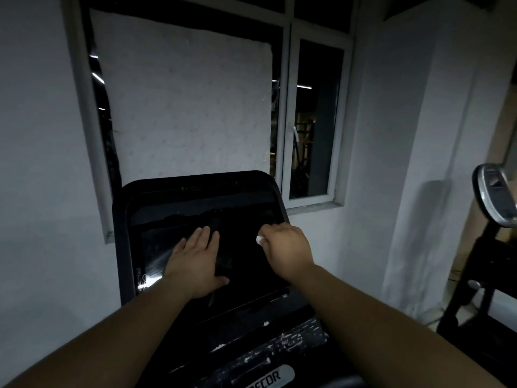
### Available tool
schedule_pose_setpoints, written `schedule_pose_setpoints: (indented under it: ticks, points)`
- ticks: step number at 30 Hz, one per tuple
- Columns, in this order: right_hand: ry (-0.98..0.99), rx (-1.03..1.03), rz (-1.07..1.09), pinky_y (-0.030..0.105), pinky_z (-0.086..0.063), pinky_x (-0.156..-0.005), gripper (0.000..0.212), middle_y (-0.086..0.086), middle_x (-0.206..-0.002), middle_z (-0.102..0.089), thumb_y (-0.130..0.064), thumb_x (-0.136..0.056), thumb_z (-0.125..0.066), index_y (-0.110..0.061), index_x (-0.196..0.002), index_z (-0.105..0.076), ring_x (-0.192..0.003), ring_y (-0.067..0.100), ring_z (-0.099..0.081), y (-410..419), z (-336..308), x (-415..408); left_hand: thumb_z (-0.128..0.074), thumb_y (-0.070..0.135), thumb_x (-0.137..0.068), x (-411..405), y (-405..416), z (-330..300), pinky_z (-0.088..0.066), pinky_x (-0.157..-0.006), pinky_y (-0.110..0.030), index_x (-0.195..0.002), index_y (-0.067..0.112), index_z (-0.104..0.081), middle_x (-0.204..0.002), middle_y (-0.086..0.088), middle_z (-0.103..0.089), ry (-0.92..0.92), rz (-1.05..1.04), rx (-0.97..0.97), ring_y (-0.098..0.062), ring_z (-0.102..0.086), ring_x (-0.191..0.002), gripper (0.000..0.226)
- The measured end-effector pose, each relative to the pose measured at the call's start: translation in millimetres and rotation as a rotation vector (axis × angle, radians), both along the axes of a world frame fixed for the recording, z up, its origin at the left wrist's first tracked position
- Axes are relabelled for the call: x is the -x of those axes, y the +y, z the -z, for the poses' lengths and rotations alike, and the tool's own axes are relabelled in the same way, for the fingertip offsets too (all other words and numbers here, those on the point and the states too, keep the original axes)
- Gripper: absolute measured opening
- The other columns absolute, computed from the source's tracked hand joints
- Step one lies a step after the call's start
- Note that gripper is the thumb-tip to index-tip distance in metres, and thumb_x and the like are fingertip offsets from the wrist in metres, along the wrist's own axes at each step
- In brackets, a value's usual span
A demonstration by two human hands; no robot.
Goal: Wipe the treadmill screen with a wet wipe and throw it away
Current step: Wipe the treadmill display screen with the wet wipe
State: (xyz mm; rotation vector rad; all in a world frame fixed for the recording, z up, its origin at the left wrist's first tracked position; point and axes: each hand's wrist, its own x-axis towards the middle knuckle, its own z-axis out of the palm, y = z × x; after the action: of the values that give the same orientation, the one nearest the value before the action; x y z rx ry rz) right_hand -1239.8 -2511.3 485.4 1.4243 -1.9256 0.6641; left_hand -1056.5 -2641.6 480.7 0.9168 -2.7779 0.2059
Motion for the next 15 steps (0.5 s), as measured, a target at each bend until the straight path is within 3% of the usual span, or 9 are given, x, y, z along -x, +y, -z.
schedule_pose_setpoints:
  ticks: [5,15]
  points:
    - [0.006,-0.014,0.006,0.030,-0.035,-0.061,0.008,0.000,-0.067,-0.064,-0.015,-0.085,-0.063,-0.018,-0.078,-0.064,-0.065,0.024,-0.058,13,-8,4,-0.058,0.072,-0.086,-6,10,-7,-0.004,-0.127,-0.044,-0.162,0.019,0.012,-0.170,-0.008,0.017,-0.015,-0.043,-0.021,-0.023,0.013,-0.157,0.116]
    - [0.016,-0.050,-0.031,0.032,-0.036,-0.063,0.008,-0.002,-0.069,-0.064,-0.019,-0.088,-0.063,-0.019,-0.079,-0.063,-0.069,0.022,-0.058,61,-9,23,-0.056,0.073,-0.086,-17,57,-14,-0.006,-0.127,-0.044,-0.161,0.018,0.013,-0.171,-0.008,0.015,-0.070,-0.181,-0.039,-0.024,0.011,-0.157,0.116]
